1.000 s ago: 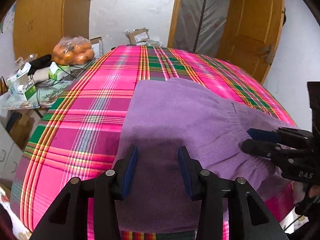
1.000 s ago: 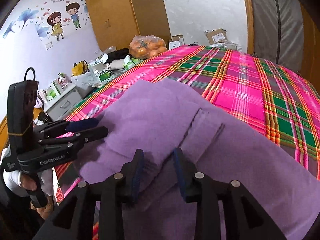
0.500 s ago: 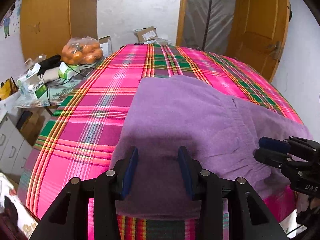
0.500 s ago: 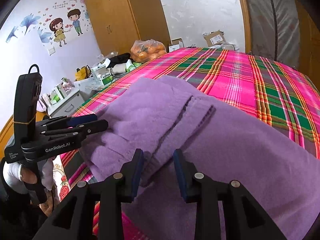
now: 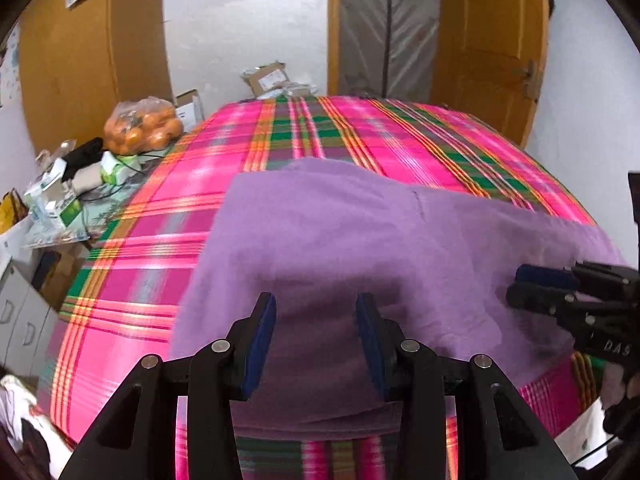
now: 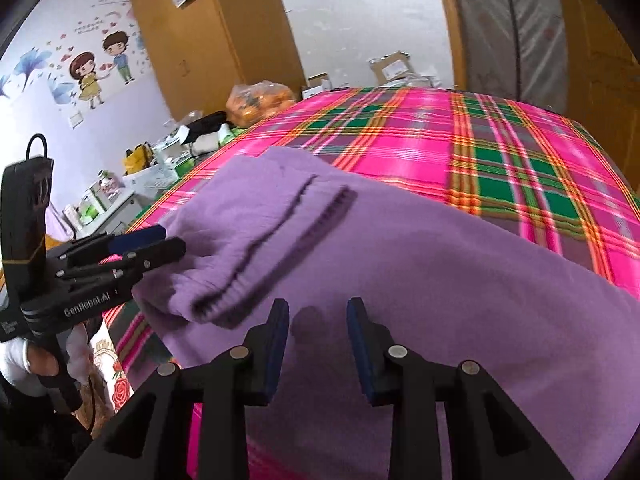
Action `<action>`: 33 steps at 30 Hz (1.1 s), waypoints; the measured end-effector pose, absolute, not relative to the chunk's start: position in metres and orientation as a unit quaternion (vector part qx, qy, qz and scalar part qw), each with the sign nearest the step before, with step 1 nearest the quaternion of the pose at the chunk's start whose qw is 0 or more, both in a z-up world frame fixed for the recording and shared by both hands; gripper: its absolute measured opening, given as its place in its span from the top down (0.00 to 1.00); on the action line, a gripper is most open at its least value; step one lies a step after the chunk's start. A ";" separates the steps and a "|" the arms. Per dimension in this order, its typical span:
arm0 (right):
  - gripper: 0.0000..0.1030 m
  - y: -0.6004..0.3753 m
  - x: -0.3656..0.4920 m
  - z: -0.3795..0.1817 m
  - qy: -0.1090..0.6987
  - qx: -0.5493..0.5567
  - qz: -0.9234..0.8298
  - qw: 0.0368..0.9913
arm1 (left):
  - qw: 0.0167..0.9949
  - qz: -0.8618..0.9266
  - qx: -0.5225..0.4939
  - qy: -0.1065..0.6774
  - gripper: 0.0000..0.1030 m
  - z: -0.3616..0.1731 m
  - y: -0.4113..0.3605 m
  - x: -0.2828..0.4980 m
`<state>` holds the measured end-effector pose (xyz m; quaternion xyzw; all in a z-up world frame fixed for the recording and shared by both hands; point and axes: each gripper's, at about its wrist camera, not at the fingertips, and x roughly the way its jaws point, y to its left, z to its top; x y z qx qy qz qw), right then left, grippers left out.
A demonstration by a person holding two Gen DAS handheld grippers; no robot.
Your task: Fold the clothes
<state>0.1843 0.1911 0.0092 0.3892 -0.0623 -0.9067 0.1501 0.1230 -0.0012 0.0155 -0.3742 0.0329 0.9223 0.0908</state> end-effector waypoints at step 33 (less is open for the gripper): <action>0.84 0.302 0.225 0.005 -0.176 0.365 -0.912 0.058 | 0.209 0.910 -0.357 0.032 0.58 0.016 0.040 0.130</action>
